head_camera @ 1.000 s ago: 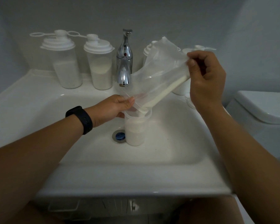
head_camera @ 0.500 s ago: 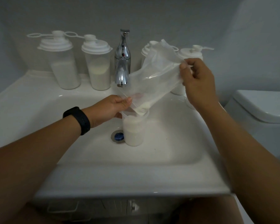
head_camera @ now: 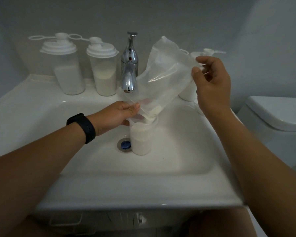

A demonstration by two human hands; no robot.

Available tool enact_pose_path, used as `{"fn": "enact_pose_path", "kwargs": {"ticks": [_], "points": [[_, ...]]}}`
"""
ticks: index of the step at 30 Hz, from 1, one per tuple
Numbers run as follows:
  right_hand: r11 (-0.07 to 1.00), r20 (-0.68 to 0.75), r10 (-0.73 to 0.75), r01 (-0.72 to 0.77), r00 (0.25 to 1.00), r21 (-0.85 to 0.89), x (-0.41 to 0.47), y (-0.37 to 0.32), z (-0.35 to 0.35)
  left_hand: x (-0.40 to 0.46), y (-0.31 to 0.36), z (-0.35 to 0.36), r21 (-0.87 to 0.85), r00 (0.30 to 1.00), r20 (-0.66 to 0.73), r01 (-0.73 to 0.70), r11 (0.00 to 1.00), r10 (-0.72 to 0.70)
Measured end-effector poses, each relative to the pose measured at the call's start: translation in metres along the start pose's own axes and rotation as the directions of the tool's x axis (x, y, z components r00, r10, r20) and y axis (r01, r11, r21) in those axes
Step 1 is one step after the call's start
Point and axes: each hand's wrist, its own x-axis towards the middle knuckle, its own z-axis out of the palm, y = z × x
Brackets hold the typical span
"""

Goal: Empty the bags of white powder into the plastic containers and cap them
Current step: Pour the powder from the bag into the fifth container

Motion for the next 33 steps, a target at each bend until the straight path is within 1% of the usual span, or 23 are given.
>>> {"fn": "enact_pose_path", "kwargs": {"ticks": [6, 8, 10, 11, 12, 15, 18, 20, 24, 27, 33], "points": [[0.997, -0.087, -0.074, 0.074, 0.993, -0.005, 0.001, -0.003, -0.002, 0.000, 0.000, 0.000, 0.001, 1.000, 0.015, -0.011, 1.000, 0.011], [0.997, -0.042, -0.068, 0.067, 0.997, -0.035, 0.003, -0.004, -0.002, -0.001, 0.000, -0.001, 0.002, 1.000, 0.016, -0.008, 1.000, 0.008], [0.997, 0.051, -0.021, 0.025, 0.998, -0.077, 0.005, -0.002, -0.003, -0.001, -0.001, -0.002, 0.001, 1.000, 0.017, -0.006, 1.000, 0.006], [0.996, 0.077, -0.010, 0.017, 0.997, -0.093, 0.005, -0.001, -0.003, -0.001, 0.000, -0.002, 0.002, 1.000, 0.021, -0.007, 1.000, 0.006], [0.995, 0.073, -0.017, 0.024, 0.997, -0.097, 0.005, -0.001, -0.004, -0.001, 0.000, -0.002, 0.004, 1.000, 0.022, -0.007, 1.000, 0.007], [0.994, 0.000, -0.091, 0.091, 0.996, -0.063, 0.004, -0.003, -0.005, 0.000, -0.001, -0.001, -0.002, 1.000, 0.010, -0.008, 1.000, 0.008], [0.994, 0.004, -0.104, 0.104, 0.995, -0.043, 0.002, -0.007, -0.004, -0.001, -0.001, -0.002, -0.002, 1.000, 0.017, -0.009, 1.000, 0.009], [0.995, -0.019, -0.100, 0.100, 0.995, -0.016, 0.002, -0.008, -0.005, 0.000, -0.001, -0.002, -0.004, 1.000, 0.022, -0.007, 1.000, 0.007], [0.995, 0.014, -0.098, 0.097, 0.995, 0.012, 0.001, -0.008, -0.005, 0.001, -0.002, -0.001, 0.000, 0.999, 0.037, -0.011, 1.000, 0.011], [0.993, 0.008, -0.116, 0.116, 0.993, 0.036, 0.000, -0.008, -0.004, 0.001, -0.003, -0.001, -0.012, 1.000, 0.022, -0.007, 1.000, 0.007], [0.973, -0.009, -0.161, 0.160, 0.987, 0.168, -0.001, -0.011, -0.006, 0.003, -0.004, -0.001, -0.046, 1.000, 0.024, -0.016, 0.999, 0.017]]}}
